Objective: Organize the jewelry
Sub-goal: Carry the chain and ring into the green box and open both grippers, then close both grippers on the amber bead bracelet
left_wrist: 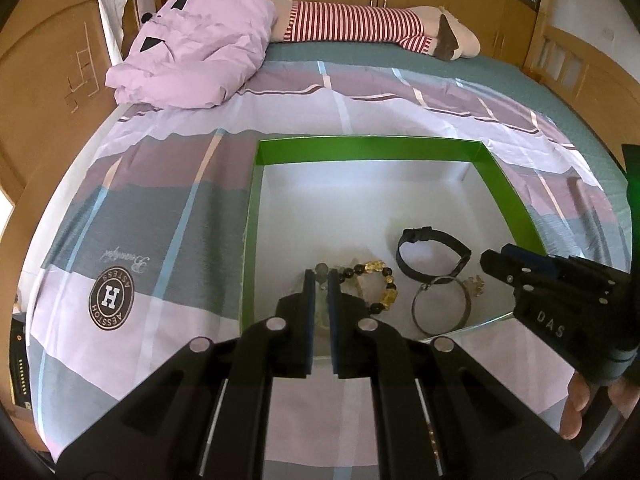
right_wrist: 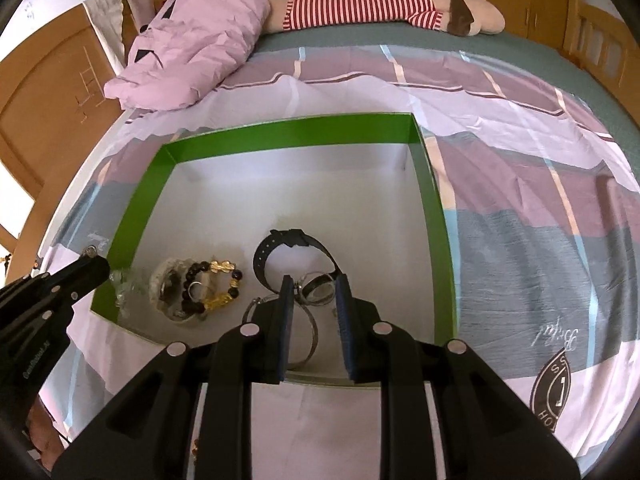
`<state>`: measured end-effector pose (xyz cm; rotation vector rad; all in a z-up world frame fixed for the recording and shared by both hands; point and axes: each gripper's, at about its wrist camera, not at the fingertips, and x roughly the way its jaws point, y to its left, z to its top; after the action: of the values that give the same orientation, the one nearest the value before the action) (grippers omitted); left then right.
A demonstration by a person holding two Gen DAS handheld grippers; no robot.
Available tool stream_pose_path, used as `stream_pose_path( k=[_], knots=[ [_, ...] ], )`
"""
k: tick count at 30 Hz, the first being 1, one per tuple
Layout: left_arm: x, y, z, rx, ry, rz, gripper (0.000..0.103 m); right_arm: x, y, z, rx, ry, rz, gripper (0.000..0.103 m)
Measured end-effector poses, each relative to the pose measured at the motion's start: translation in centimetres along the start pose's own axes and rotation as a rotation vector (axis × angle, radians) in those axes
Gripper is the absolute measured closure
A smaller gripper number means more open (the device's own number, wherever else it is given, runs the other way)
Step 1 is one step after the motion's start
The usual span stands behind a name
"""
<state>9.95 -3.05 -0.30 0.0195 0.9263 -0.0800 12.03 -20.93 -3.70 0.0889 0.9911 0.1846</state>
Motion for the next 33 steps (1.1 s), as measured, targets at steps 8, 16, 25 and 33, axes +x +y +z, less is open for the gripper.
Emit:
stream_pose_path(
  k=[8, 16, 25, 33],
  knots=[
    [-0.4, 0.3, 0.0, -0.007, 0.004, -0.015, 0.094, -0.9, 0.3, -0.2, -0.011, -0.027, 0.004, 0.059],
    [-3.9, 0.2, -2.9, 0.099, 0.022, -0.067, 0.079, -4.9, 3.0, -3.6, -0.092, 0.067, 0.152, 0.059],
    [-0.3, 0.3, -6.9, 0.077, 0.303, -0.214, 0.077, 0.4, 6.5, -10.6, -0.265, 0.334, 0.068, 0.067],
    [1.9, -2.3, -9.7, 0.189, 0.393, -0.213, 0.075, 1.2, 7.5, -11.4, -0.347, 0.367, 0.056, 0.067]
  ],
)
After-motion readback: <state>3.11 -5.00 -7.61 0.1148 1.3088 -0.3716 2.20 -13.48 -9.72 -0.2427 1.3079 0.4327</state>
